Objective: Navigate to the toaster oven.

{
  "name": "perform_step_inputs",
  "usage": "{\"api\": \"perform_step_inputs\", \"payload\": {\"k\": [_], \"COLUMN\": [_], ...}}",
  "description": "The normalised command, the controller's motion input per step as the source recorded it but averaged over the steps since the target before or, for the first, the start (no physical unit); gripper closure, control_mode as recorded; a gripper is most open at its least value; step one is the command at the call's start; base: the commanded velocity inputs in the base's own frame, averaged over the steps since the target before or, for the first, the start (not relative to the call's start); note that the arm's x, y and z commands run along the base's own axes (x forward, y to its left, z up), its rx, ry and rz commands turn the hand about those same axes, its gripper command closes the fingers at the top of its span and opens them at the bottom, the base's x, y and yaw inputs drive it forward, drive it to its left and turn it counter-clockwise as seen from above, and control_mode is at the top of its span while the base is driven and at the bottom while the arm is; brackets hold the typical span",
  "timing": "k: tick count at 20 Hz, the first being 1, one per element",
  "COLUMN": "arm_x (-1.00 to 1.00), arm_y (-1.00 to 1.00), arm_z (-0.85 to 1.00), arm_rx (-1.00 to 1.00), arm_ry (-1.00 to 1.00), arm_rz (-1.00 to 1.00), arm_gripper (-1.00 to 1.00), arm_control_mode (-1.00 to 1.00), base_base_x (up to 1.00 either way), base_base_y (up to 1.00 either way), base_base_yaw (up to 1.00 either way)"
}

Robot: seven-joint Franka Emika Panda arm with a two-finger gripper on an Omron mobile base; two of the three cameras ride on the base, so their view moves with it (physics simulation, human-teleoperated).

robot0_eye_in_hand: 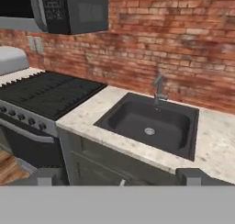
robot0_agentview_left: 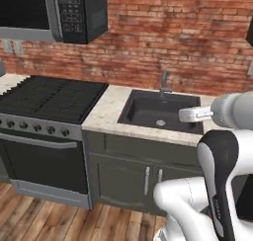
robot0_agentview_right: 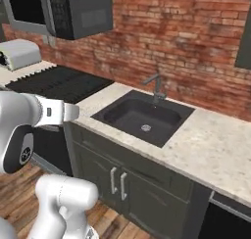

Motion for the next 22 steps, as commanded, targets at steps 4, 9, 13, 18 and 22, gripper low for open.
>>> {"api": "perform_step_inputs", "payload": {"k": [4,9,13,18,22], "arm_x": [0.00,0.00,0.00,0.00,0.00], "arm_y": [0.00,0.00,0.00,0.00,0.00], "arm_z": [0.00,0.00,0.00,0.00,0.00], "arm_rx": [0.00,0.00,0.00,0.00,0.00], "arm_ry": [0.00,0.00,0.00,0.00,0.00], "arm_rz": [0.00,0.00,0.00,0.00,0.00], "arm_gripper": [-1.00,-1.00,-1.00,-1.00,-1.00], "arm_control_mode": [1.00,1.00,1.00,1.00,1.00], "base_base_x": [0.00,0.00,0.00,0.00,0.04], "base_base_y": [0.56,0.35,0.34,0.13,-0.02], "base_base_yaw": [0.77,0.81,0.83,0.91,1.00]}}
